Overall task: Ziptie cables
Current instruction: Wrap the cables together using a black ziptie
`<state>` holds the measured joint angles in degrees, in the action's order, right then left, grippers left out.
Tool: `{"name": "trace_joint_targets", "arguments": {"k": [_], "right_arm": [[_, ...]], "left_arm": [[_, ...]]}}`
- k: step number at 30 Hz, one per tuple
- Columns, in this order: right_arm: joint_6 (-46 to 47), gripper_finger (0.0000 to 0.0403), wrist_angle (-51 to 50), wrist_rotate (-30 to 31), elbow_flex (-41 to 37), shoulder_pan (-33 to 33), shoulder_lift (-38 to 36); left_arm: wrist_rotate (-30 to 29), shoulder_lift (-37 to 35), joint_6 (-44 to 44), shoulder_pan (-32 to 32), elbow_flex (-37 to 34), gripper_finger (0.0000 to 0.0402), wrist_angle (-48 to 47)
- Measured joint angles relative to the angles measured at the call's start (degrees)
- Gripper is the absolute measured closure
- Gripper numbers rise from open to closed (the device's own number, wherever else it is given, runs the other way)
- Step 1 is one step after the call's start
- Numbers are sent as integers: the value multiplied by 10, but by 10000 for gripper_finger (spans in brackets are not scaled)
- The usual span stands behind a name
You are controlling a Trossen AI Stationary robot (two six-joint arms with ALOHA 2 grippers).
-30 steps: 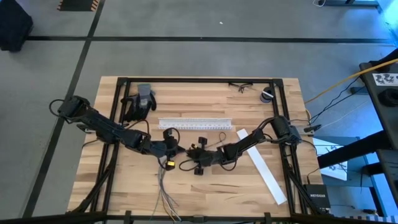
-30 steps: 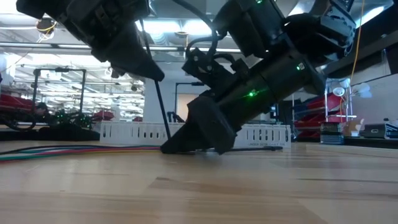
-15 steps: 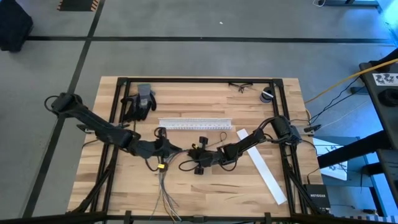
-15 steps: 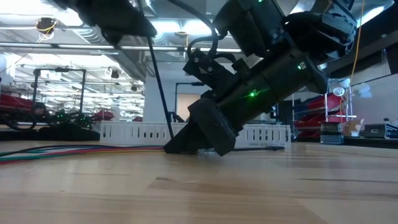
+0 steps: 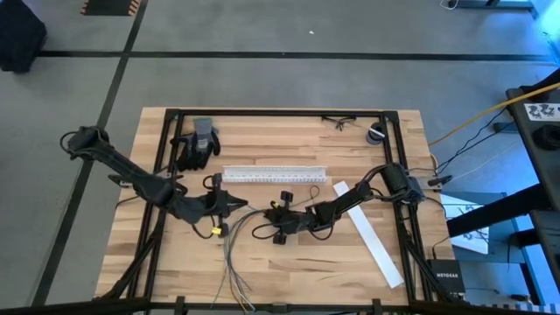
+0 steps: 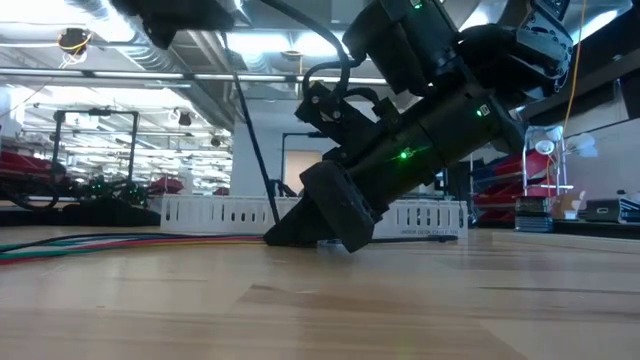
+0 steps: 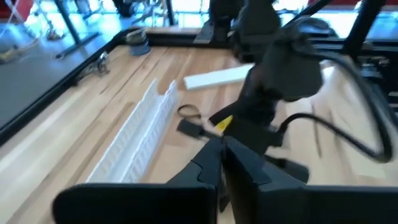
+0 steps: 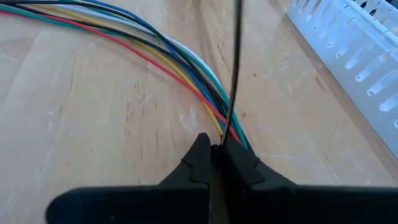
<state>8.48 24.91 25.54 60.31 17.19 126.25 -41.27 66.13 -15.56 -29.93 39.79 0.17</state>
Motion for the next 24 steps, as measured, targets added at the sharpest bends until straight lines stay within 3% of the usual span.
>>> {"name": "trace_joint_targets", "arguments": {"k": [7,11,14,19,24], "right_arm": [[-1,388,-1,0,0,0,0],[-2,388,-1,4,0,0,0],[-2,388,0,4,0,0,0],[-2,388,1,7,0,0,0],[-3,388,2,9,0,0,0]], "left_arm": [[3,-52,5,5,0,311,-57],[42,-87,-34,2,-2,266,-121],[50,-73,-72,3,-31,250,-138],[58,15,-69,19,-101,251,-21],[96,136,8,46,-113,259,166]]}}
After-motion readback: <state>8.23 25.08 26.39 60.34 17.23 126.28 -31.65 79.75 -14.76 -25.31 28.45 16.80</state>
